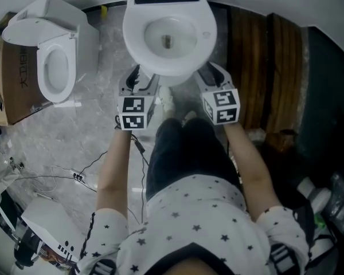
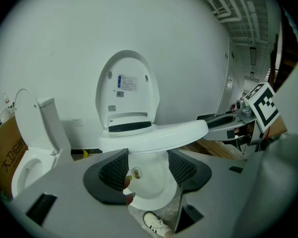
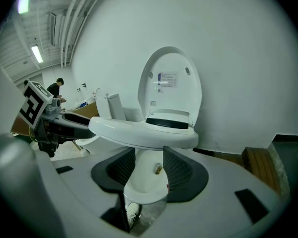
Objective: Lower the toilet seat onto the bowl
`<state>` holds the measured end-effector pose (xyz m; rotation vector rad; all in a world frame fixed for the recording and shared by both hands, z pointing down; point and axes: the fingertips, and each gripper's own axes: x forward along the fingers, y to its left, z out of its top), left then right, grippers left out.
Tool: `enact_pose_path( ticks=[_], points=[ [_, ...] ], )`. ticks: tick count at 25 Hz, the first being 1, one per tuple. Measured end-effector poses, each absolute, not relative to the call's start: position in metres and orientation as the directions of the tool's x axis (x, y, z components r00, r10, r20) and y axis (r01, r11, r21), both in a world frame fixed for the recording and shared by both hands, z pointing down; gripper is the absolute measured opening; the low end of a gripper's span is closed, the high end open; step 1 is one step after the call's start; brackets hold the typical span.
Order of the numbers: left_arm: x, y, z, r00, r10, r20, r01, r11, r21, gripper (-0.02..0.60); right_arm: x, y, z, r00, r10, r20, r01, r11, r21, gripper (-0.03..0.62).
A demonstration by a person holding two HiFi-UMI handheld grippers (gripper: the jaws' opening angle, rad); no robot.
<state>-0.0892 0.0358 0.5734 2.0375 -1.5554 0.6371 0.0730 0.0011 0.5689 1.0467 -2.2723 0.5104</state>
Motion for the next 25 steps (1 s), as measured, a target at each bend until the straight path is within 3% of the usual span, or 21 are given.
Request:
enact_pose_path(
  ticks=[25],
  points=[
    [-0.082, 0.056, 0.613, 0.228, -0.726, 0.649, -0.965, -0.259, 0.049, 0.258, 0.077, 0.023, 0.609, -0.528, -0.544, 0.653, -0.758, 0.648, -0.073, 0.176]
  ],
)
